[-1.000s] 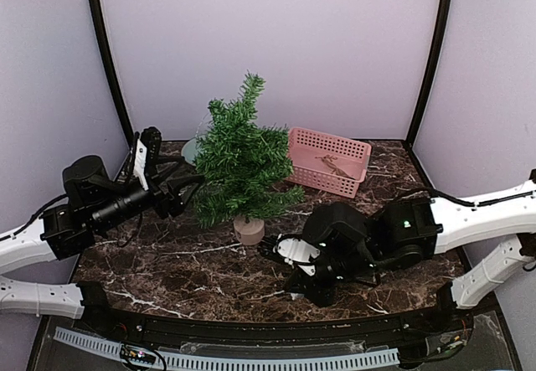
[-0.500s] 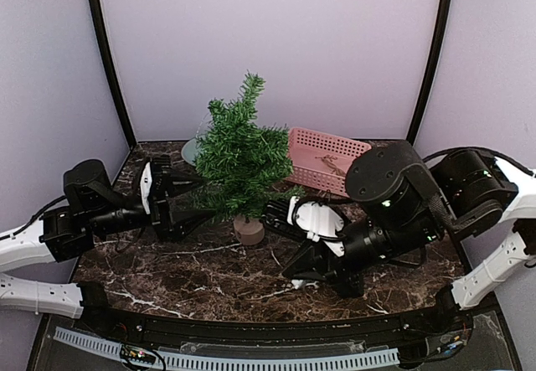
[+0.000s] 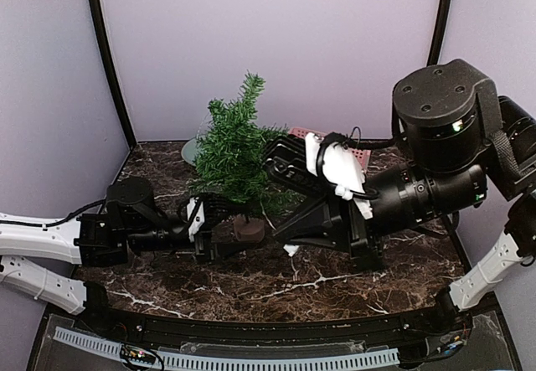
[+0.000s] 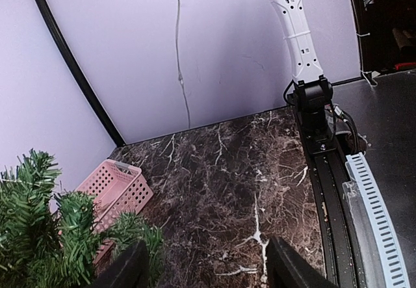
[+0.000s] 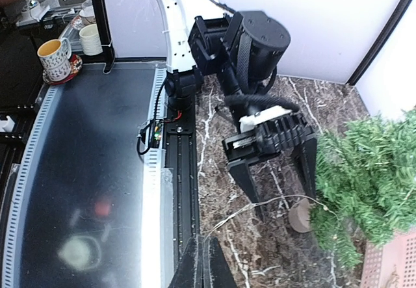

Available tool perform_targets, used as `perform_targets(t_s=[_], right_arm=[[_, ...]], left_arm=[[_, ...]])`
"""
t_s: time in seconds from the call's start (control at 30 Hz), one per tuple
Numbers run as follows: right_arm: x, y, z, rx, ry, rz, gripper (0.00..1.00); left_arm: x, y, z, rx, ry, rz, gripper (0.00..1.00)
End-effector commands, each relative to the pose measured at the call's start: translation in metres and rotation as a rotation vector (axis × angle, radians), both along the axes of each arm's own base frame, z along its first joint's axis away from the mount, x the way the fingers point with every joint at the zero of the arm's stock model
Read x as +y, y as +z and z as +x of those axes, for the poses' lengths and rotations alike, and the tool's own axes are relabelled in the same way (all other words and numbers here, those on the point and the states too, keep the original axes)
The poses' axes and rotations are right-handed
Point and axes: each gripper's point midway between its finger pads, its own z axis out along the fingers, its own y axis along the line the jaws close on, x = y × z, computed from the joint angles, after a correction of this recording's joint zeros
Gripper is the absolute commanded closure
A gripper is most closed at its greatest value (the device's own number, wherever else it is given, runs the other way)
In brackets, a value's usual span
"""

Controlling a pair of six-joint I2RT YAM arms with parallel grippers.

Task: Decorate the small christmas tree

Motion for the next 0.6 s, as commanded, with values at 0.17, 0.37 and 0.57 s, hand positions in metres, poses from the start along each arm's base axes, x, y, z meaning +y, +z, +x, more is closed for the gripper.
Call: perform_targets(t_s=[0.17, 0.37, 0.57], right_arm=[[-0.023, 0.003, 0.020, -0.089, -0.083, -0.003, 1.00], [-0.070, -0.010, 0.071, -0.039, -0.394, 0.064, 1.00], [-0.154, 0.007, 0.135, -0.018, -0.829, 0.259, 1.00]], left_arm=[[-0.036, 0.031, 0.006, -0.087, -0.009, -0.122, 0.39], [-0.027, 0.036, 0.019, -0.083, 0.083, -0.148, 0.39], [-0.005, 0.039, 0.035, -0.085, 0.212, -0.146, 0.36]])
